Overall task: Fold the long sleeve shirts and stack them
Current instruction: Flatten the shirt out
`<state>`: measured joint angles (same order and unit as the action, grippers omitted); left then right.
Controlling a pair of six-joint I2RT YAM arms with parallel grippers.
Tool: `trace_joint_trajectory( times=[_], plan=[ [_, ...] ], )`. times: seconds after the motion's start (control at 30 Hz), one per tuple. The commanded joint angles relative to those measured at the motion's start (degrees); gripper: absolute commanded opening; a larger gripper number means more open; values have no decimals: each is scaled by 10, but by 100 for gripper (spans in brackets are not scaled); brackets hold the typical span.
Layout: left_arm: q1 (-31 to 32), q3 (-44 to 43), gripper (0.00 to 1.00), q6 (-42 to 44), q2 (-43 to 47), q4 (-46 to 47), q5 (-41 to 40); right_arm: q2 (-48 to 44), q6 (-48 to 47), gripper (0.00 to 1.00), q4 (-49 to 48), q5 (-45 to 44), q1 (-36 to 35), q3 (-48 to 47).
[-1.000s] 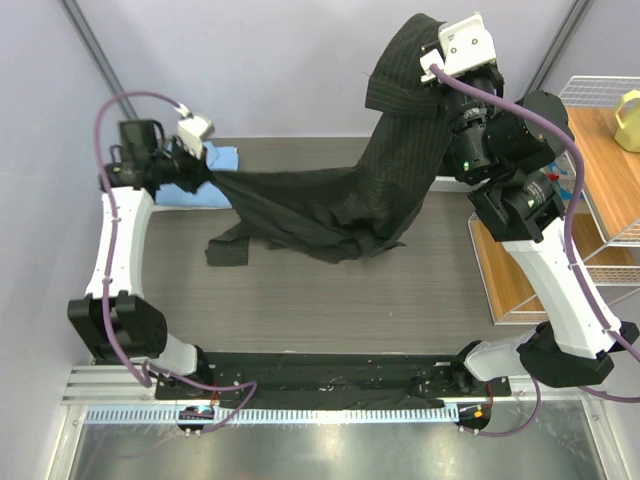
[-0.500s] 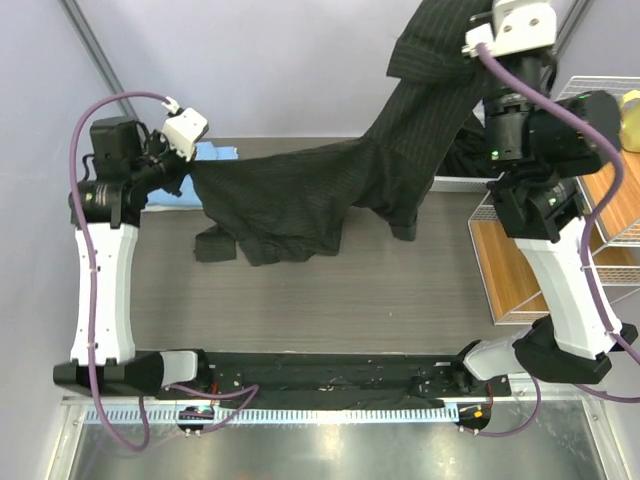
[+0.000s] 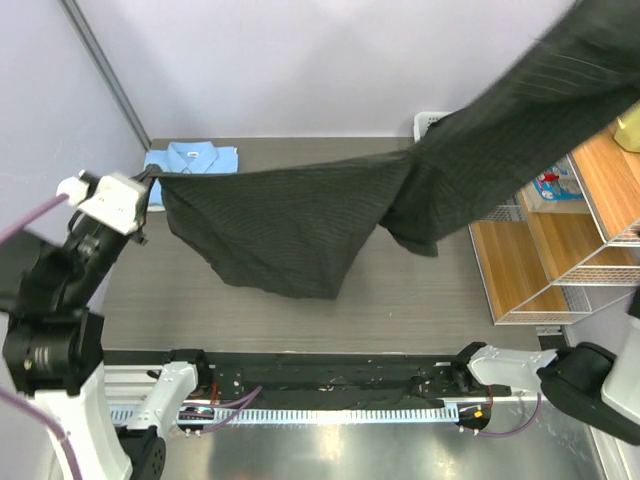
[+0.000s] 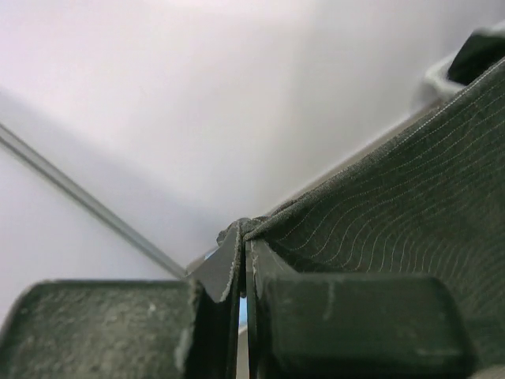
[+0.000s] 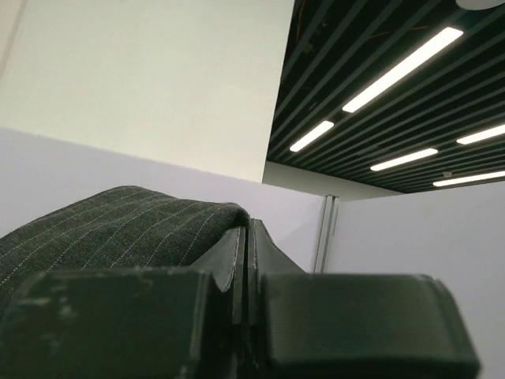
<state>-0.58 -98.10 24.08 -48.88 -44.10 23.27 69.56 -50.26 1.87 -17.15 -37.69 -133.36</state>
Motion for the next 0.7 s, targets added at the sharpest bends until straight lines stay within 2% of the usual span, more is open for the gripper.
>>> trace_joint_trajectory(
  times=[0.0,0.17,0.3,0.43,0.47,0.57,0.63,0.67],
  plan=[
    [1,-41,0,-82,25,70,65,-40,81,1,-23,44,31,-26],
    [1,-91,0,-151,5,83,35,-43,76,1,-32,61,53,-8],
    [1,-94,0,-114,-87,21,-35,-32,24,1,-61,34,52,83],
    [1,-4,0,-78,-137,54,-43,14,-38,1,-134,10,55,220],
    [1,38,0,-70,-147,65,-47,47,-43,1,-157,6,62,232],
    [1,89,0,-48,-204,110,-73,134,7,1,-168,46,132,249],
    [1,100,0,-42,-239,138,-86,186,22,1,-182,75,171,244],
    [1,100,0,-42,-285,146,-87,220,24,1,-186,86,180,238]
  ],
)
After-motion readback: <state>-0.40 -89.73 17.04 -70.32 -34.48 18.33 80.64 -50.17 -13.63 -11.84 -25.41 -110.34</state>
